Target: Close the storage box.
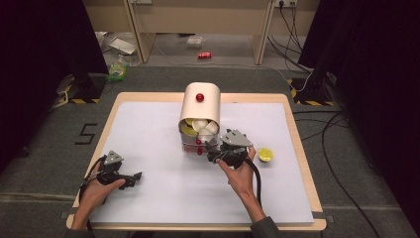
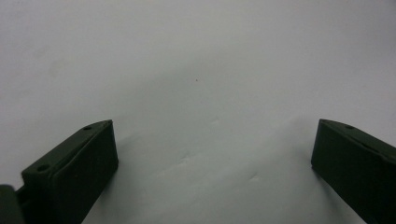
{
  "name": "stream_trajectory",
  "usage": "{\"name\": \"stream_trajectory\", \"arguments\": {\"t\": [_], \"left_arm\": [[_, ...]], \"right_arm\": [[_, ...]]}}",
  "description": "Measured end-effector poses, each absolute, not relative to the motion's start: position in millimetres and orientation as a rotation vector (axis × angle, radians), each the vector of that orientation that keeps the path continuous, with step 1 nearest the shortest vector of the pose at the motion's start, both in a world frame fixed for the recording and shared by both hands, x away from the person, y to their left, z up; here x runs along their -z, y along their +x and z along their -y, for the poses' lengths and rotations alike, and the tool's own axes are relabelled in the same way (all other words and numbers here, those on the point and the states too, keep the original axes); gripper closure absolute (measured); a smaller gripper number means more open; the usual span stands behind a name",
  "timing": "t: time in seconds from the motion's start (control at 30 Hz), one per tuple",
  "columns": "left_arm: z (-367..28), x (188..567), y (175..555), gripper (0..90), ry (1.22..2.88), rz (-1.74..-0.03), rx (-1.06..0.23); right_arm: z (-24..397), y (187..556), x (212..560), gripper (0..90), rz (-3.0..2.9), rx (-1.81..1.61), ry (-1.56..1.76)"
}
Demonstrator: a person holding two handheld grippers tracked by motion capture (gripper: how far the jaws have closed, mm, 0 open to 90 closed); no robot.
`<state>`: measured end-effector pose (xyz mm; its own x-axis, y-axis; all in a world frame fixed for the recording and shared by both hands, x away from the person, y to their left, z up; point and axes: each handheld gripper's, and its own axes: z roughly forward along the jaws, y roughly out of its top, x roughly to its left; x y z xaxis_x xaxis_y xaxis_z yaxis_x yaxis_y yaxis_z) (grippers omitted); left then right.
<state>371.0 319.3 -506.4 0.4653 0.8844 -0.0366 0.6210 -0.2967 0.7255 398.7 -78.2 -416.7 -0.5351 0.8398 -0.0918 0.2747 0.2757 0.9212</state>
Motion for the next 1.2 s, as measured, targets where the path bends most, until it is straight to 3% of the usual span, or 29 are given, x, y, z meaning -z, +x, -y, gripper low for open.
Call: {"name": "stream_trajectory", "arguments": {"t": [1.2], "left_arm": [[-319.5, 506.3, 371.0, 0.0, 2.031, -1.248, -0.492]], "right_arm": [[85.3, 404.3, 416.9, 18.5, -1.936, -1.302, 1.039]]}}
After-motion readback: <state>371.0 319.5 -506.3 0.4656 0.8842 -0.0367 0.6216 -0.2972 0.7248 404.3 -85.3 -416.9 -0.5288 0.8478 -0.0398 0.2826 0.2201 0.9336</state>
